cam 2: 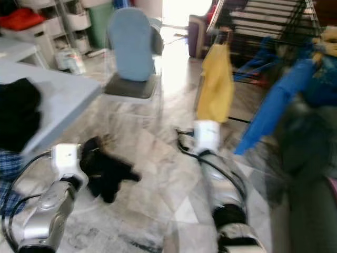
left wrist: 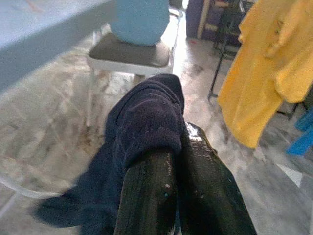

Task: Hang hanger

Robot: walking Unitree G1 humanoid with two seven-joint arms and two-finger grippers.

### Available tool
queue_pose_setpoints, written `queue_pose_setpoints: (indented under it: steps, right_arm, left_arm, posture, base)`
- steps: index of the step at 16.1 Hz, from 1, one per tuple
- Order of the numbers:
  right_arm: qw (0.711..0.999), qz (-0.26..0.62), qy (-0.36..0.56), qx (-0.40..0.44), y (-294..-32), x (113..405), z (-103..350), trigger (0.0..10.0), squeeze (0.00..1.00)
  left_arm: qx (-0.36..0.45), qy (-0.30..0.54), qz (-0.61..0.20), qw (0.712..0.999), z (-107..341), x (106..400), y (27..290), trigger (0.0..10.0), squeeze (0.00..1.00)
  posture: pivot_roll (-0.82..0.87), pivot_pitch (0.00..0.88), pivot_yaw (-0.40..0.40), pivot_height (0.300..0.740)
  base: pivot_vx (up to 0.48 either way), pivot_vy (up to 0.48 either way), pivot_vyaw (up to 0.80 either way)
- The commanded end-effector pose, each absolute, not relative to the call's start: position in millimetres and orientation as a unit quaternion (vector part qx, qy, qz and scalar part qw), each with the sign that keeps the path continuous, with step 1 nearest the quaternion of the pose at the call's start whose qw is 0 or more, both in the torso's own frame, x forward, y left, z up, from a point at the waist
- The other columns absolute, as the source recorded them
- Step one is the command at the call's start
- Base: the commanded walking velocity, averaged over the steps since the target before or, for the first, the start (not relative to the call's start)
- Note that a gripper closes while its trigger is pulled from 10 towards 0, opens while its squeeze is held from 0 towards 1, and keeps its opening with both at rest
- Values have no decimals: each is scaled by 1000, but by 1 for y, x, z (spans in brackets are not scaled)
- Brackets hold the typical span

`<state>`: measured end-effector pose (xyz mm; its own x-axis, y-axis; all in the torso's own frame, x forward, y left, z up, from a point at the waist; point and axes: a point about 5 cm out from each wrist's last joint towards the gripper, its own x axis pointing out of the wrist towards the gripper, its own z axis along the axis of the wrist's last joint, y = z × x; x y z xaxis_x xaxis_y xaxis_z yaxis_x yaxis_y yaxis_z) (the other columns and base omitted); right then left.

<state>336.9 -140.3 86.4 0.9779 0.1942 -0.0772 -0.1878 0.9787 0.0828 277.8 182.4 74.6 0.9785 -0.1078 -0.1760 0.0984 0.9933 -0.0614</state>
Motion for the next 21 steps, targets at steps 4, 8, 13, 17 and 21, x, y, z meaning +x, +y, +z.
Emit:
queue_pose_setpoints:
  steps: [4, 8, 13, 17, 21]
  right_arm:
    - [995, 75, 36, 49, -137, 342, 92, 10000, 0]
    - [997, 49, 33, 46, -141, 340, 91, 10000, 0]
    - [996, 67, 43, 35, -140, 341, 89, 10000, 0]
    - [995, 78, 46, 33, -137, 342, 91, 10000, 0]
    - [995, 82, 49, 30, -137, 343, 91, 10000, 0]
  left_arm:
    - [-21, 84, -49, 995, 74, 281, 194, 10000, 0]
    - [-48, 75, -40, 995, 76, 288, 195, 10000, 0]
    - [-50, 75, -54, 994, 72, 289, 186, 10000, 0]
    - [-44, 69, -48, 995, 74, 293, 188, 10000, 0]
    - [-46, 69, -46, 995, 74, 294, 188, 10000, 0]
  posture:
    - [10, 0, 43, 740]
    - [-18, 0, 56, 740]
    - [-30, 0, 10, 740]
    - [-31, 0, -9, 740]
    - [-31, 0, -17, 740]
  base:
    - [0, 0, 0]
    - [0, 0, -800]
    - [0, 0, -800]
    - [0, 0, -800]
    - [247, 0, -800]
